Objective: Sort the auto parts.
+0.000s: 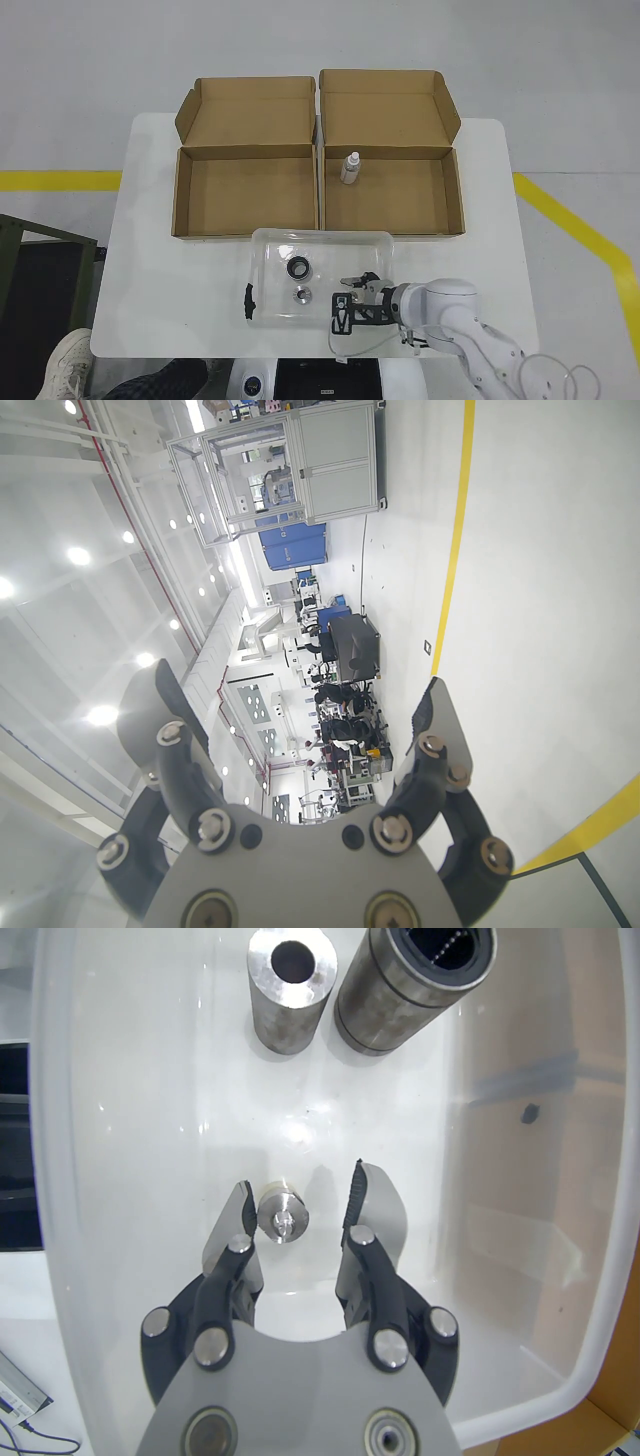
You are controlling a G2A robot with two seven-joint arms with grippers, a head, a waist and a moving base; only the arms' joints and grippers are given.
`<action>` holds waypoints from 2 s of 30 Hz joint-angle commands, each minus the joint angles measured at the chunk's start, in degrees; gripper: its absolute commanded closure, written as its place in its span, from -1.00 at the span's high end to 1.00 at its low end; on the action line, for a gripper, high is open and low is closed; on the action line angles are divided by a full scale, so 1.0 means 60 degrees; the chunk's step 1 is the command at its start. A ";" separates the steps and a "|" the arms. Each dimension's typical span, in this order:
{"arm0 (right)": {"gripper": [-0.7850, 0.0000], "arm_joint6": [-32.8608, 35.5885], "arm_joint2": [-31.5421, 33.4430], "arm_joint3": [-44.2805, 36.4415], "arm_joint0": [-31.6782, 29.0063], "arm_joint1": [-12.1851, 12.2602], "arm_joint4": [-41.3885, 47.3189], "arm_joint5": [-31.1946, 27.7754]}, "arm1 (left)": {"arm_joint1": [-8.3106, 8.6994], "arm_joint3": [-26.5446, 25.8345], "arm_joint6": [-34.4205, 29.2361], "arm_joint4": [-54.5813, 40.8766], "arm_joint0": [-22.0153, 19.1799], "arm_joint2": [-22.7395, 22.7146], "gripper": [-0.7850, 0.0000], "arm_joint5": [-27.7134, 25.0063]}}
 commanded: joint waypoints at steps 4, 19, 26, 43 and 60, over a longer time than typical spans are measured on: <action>-0.87 0.0076 -0.0093 0.0042 0.0066 0.0004 0.0066 -0.0034 | 0.0000 0.0000 0.0000 0.0000 0.0000 0.0000 1.00 0.0000; -1.00 -0.1277 0.0312 0.0052 0.0166 0.0093 0.0832 -0.0119 | 0.0000 0.0000 0.0000 0.0000 0.0000 0.0000 1.00 0.0000; -1.00 -0.2865 0.0453 0.0499 0.0510 0.0123 0.1012 -0.0533 | 0.0000 0.0000 0.0000 0.0000 0.0000 0.0000 1.00 0.0000; -1.00 -0.7048 0.1641 0.1825 0.0685 0.0212 0.2728 -0.0646 | 0.0000 0.0000 0.0000 0.0000 0.0000 0.0000 1.00 0.0000; -1.00 -0.8604 0.2831 0.2254 0.0423 0.0366 0.4261 -0.1309 | 0.0000 0.0000 0.0000 0.0000 0.0000 0.0000 1.00 0.0000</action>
